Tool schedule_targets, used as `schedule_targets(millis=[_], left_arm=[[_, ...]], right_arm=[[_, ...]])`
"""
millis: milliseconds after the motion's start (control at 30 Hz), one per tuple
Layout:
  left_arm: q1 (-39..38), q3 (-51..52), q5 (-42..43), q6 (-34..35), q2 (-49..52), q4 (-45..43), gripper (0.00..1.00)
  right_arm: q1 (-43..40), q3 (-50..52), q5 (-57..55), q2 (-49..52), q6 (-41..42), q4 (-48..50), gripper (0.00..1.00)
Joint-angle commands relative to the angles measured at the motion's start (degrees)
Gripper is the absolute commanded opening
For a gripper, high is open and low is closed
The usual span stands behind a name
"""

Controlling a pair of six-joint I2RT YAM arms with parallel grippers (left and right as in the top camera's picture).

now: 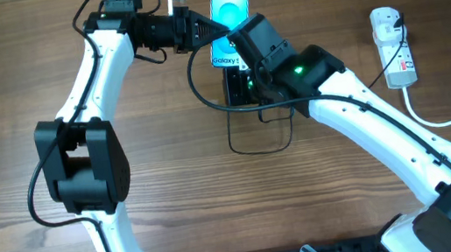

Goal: Plug charger to phone and switch on socket
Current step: 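Push the USB-C plug into the phone's bottom port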

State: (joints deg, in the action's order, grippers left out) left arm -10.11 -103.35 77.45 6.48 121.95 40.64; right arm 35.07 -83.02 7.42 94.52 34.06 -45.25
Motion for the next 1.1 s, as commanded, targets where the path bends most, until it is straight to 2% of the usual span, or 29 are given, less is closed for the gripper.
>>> schedule_targets(millis=[0, 300, 667, 767, 800, 867, 967, 1000, 1067], left_arm=[[-0.1, -0.2, 1.5, -0.3, 0.0, 0.0, 0.04], [-0.1, -0.1, 0.2, -0.3, 0.0, 0.3, 0.04], [-0.2, -0.1, -0.3, 0.4, 0.0, 2.4, 0.04], [-0.2, -0.1, -0.3, 0.4, 0.0, 2.7, 0.04], [-0.2, -0.1, -0.4, 0.3, 0.0, 2.6, 0.04], [-0.2, -0.1, -1.8, 0.4, 0.0, 2.4, 0.04], [-0.2, -0.1, -8.1, 0.4, 0.0, 2.9, 0.04], [-0.2, -0.1, -11.1, 1.6, 0.0, 3.3, 0.04], [-0.2, -0.1, -21.2, 6.7, 0.0, 4.2, 0.04]], right_arm=[[-0.3, -0.9, -3.0, -0.2, 0.1, 1.8, 0.04], [-0.3, -0.9, -5.1, -0.2, -4.1, 2.8, 0.04], [-0.3, -1.0, -8.1, -0.2, -4.1, 4.6, 0.04], [-0.3, -1.0, -9.0, -0.2, -4.1, 4.7, 0.07], [-0.3, -1.0, -8.5, -0.2, -4.1, 4.3, 0.13], [-0.3, -1.0, -7.2, -0.2, -4.1, 3.7, 0.45], [-0.3, -1.0, -5.8, -0.2, -4.1, 1.8, 0.81], [-0.3, -1.0, -4.9, -0.2, -4.1, 0.8, 0.90], [-0.3, -1.0, -2.8, -0.2, -4.0, -0.9, 1.00]])
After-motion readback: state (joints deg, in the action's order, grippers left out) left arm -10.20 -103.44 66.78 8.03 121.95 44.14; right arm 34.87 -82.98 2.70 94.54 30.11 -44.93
